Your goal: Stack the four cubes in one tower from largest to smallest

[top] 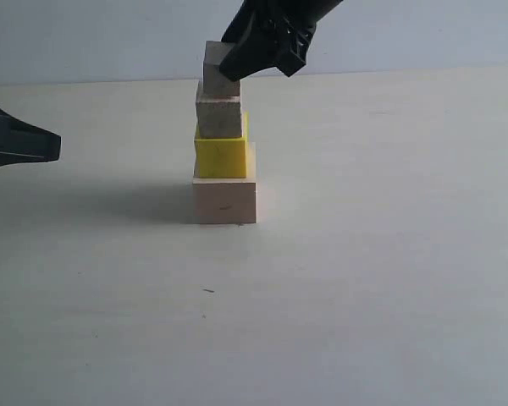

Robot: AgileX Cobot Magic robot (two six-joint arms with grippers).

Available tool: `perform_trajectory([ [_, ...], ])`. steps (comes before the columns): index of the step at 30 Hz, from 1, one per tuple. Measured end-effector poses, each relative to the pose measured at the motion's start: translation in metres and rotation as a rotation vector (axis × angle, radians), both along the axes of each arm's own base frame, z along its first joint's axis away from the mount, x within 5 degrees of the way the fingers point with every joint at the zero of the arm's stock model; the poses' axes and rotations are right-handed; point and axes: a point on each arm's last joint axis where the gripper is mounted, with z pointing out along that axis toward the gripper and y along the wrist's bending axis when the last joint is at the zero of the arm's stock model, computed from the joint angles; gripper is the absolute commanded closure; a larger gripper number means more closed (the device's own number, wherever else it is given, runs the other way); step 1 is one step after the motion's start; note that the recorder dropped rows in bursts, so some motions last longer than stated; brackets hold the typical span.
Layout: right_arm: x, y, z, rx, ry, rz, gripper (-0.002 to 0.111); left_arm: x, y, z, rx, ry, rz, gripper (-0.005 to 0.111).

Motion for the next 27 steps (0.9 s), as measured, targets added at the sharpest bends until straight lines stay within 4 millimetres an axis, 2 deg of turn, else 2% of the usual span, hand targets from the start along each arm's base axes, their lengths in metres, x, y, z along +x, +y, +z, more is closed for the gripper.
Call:
perform_trajectory([
  [9, 0.0, 0.0006, 0.0006, 0.009, 0.002, -0.003, 0.105, 0.0, 0.0001, -0.0001, 0.002, 0.0, -0.001, 0.107],
  [21, 0.0004, 0.0007, 0.0008, 0.013, 0.0, -0.006, 0.075, -0.0001, 0.0002, -0.0003, 0.005, 0.0, -0.002, 0.107],
  [27, 0.0004, 0.0006, 0.0007, 0.011, 0.0, -0.005, 0.065, -0.0001, 0.0002, -0.0003, 0.005, 0.0, -0.002, 0.107],
])
